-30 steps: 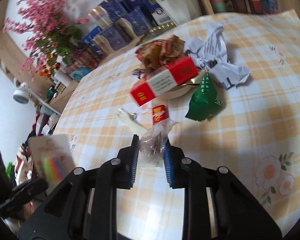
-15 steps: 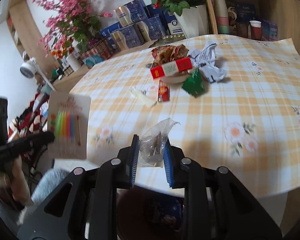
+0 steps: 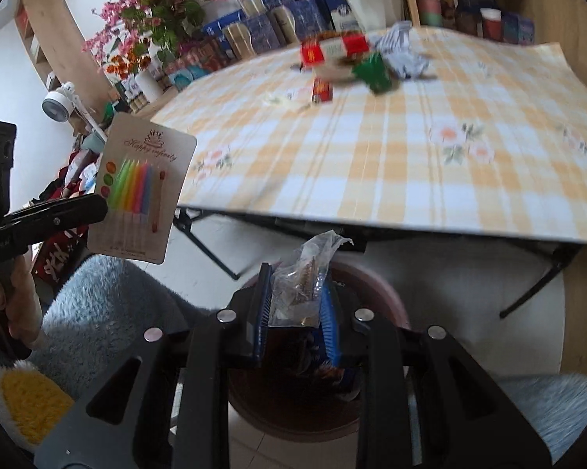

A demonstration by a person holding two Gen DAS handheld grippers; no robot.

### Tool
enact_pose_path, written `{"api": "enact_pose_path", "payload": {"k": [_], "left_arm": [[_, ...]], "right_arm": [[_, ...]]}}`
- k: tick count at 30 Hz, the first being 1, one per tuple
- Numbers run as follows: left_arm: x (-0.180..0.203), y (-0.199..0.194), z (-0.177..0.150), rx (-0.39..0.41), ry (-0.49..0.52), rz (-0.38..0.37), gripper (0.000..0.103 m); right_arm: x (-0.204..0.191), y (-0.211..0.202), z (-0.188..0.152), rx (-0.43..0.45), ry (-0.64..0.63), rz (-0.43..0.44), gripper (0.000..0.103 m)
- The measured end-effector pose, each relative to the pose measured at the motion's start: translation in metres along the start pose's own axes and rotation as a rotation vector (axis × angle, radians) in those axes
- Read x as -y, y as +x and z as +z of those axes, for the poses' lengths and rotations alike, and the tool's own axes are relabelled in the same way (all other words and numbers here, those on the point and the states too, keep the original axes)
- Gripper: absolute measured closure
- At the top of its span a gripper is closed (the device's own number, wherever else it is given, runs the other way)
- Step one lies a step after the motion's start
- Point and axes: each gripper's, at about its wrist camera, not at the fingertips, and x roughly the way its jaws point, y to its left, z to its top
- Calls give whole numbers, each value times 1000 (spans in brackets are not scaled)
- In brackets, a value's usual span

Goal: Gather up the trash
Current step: 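Drop the plastic bag into the brown bin with the right tool while the left tool drops the candle card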

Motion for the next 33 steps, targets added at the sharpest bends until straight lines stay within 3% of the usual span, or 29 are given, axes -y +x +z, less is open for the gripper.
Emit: {"api": "enact_pose_path", "payload": {"k": [9,23,26,28,30,33], "left_arm": [[-1,19,-22,-13,-19,0,91],[-2,32,-30,-47,-15,-10,91],[-3,33,-31,-52,-19,-12,91],[-3,33,-31,-55,-21,-12,91],[-3,34,-32,-61,-22,-10,91],[-3,38,-33,-74,-21,-2,91]], "right_arm": [[2,27,-9,-100,4,-35,77],[-1,59,-20,-240,-22,-86,76],[-3,60,-20,-250,-34,-94,71],[-4,58,-20,-243,-35,-79,60],[-7,53,-18,-216,-43,-85,40],[-9,44,-14,-171,-47,-91,26]]}}
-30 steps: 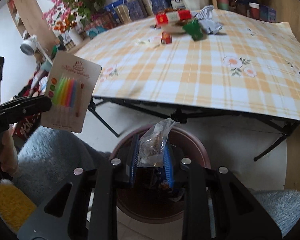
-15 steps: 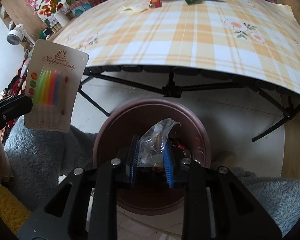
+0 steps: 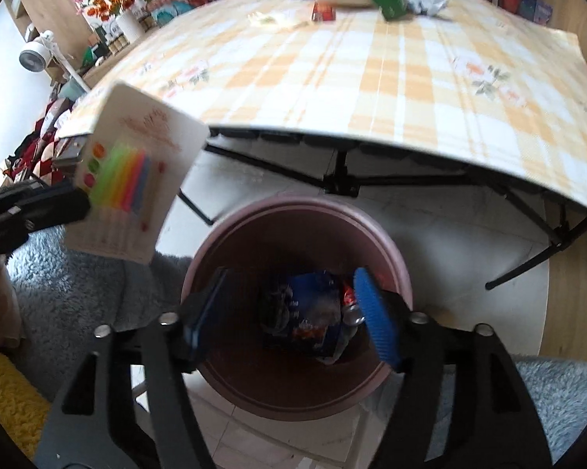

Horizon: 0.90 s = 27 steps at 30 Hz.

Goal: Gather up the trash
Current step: 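Drop the plastic bag into the brown bin with the right tool while the left tool drops the candle card, then move both tools back over the table toward the remaining trash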

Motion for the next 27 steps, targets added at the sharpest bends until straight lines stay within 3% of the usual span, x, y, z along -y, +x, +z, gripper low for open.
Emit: {"api": "enact_pose_path", "payload": {"k": [3,5,8,18,27], "left_arm": [[0,4,-1,-15,4,6,91],[0,6,-2,-25,6,8,91],[0,10,-3,-43,8,11,91],[-4,31,-5,-147,2,29,91],[-1,34,-6,-159,11,29,94]], "right_arm": [[0,-18,-1,89,1,-13,10],[0,-28,-1,139,0,-23,6],[5,-36,0,180,24,-46,6],[13,-35,1,167,60,-26,6],[16,-35,0,171,78,-21,6]]}}
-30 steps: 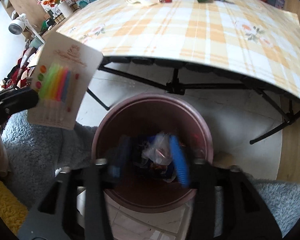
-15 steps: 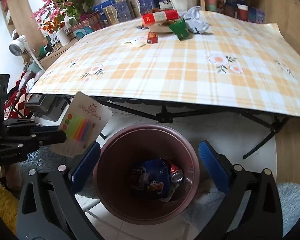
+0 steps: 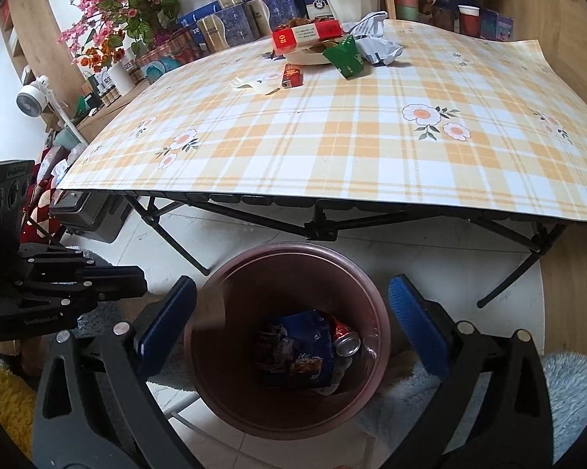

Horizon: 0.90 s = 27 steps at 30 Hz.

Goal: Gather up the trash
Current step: 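Move both tools back over the table toward the remaining trash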

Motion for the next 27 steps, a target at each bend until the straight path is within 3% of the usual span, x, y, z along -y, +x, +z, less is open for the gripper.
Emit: {"api": "enact_pose_path", "payload": {"k": [8,9,11,13,16,22,27], "left_arm": [[-2,-1,0,7,-11,4,92],[-3,-2,0,9,-15,8,89],[-4,-3,1,14,-25,14,73],[-7,-6,0,30,-42,31,52],[-14,-12,1,61,-82,50,32],[-27,-22,2,110,-154,77,13],[-35,-26,4,129,-201,94,8]], "right_arm": [[0,1,-1,-3,-3,-2,6],[0,1,-1,-4,-3,-3,6],[0,2,-1,-4,-2,-5,6],[0,2,-1,-5,-1,-8,6],[0,3,-1,-7,2,-14,6],[-3,5,0,-20,-8,-27,6],[-4,3,3,-11,-17,-23,6]]}}
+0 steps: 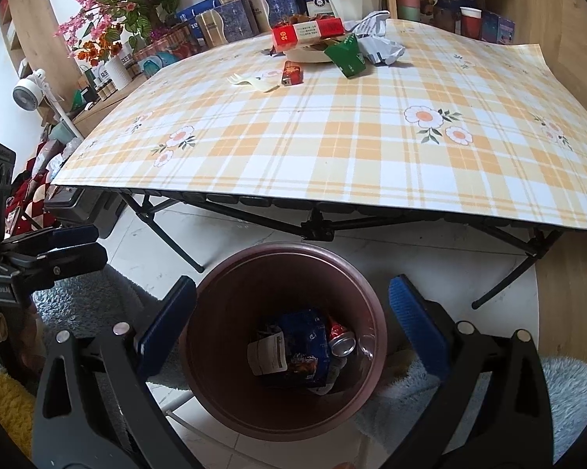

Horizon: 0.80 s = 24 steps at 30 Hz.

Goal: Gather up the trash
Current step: 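Move both tools back over the table toward the remaining trash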

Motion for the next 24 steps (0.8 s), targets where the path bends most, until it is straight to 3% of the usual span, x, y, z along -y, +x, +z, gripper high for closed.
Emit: {"api": "enact_pose_path", "payload": {"k": [8,18,24], "left_arm": [[-1,-2,2,7,-9,54,7],[3,-28,25,162,23,102,6],[12,-32,64,223,118,94,6]], "right_arm": [[11,-8,13,22,55,-6,6],[29,-22,40,63,69,-14,6],[34,-27,60,88,22,-18,6]]}}
